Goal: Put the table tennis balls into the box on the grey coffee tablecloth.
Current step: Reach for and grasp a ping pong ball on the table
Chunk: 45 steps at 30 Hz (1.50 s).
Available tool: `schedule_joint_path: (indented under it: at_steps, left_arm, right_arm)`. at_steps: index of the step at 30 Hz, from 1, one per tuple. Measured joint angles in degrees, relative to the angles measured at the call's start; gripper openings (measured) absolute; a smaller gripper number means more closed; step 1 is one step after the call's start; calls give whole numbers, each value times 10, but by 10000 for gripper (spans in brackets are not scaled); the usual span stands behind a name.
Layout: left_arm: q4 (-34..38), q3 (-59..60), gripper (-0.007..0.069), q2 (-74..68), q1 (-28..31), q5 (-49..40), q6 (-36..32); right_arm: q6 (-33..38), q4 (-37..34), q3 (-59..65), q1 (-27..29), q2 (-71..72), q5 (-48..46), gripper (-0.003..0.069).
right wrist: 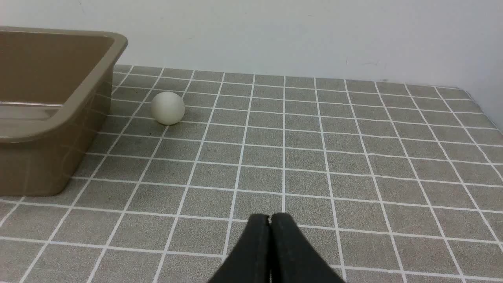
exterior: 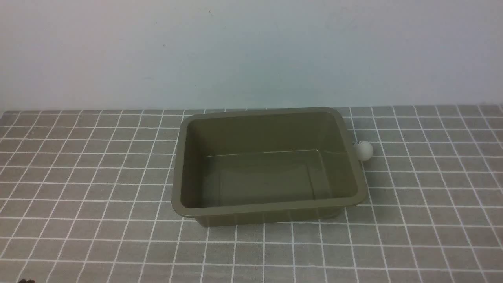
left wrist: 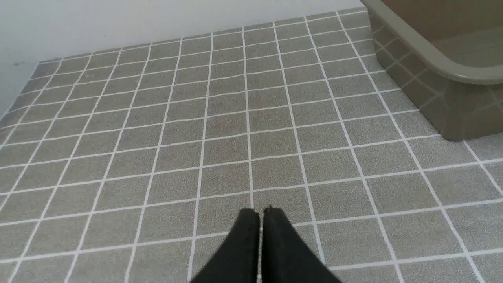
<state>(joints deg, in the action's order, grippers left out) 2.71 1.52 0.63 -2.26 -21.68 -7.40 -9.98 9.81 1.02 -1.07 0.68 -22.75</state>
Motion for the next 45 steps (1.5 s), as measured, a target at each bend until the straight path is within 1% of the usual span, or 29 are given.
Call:
schedule_joint_path:
  at_steps: [30,32,34,35,36,39,40,43,45]
  left_arm:
    - [0,0,-5,0,0,0,0]
    - [0,0,-5,0,0,0,0]
    - [0,0,-5,0,0,0,0]
    - [0,0,-5,0,0,0,0]
    - [0,0,-5,0,0,0,0]
    - [0,0,-5,0,0,0,0]
    - [0,0,-5,0,0,0,0]
    - [0,0,-5,0,0,0,0]
    - [0,0,-5,0,0,0,0]
  right_arm:
    - [14,3,1,0,0,10,-11]
    - [0,-15,4,0,0,30,-11]
    - [-18,-51,6,0,0,55,-11]
    - [-53,-102,6,0,0,105,-11]
    - [-79,-144,6,0,0,136,-11]
    - [-116,-221,6,0,0,206,-11]
    - [-120,-235,6,0,0,219,-11]
    - [-125,-248,6,0,0,244,-11]
    - [-133,-253,6,0,0,278,-11]
